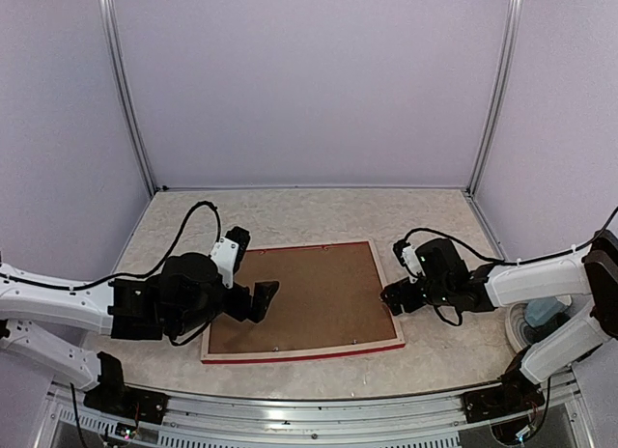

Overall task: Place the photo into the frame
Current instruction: Pick up the photo frame from the center of the board.

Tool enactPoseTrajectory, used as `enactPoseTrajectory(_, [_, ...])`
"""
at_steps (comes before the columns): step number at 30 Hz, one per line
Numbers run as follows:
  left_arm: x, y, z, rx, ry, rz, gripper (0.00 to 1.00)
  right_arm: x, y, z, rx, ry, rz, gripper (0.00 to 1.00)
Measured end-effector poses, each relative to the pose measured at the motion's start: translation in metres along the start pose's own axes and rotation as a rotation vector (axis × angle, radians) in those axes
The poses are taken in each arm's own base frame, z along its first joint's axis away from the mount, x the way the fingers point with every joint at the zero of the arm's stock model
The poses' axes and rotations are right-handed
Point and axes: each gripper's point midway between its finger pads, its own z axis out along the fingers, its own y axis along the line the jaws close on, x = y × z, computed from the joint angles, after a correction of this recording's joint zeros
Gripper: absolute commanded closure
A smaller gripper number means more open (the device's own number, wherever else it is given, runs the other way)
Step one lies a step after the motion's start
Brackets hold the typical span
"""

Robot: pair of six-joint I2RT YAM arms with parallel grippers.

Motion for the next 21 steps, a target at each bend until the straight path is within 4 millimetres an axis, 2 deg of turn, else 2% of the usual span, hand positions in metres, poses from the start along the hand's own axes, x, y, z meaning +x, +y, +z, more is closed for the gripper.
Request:
enactPoseTrajectory(6, [0.017,-0.023,0.010,0.071,0.063,0.084,0.01,-0.002,0.000,-0.001,0.002,-0.008,0.001,0.04])
enactPoseTrajectory(12, [0.023,-0.045,0.010,0.184,0.078,0.137,0.01,-0.003,0.000,-0.002,0.001,-0.011,0.002,0.04])
enactPoseTrajectory(21, [0.070,-0.092,0.024,0.287,0.211,0.377,0.01,-0.003,0.000,-0.002,0.001,-0.011,0.002,0.04])
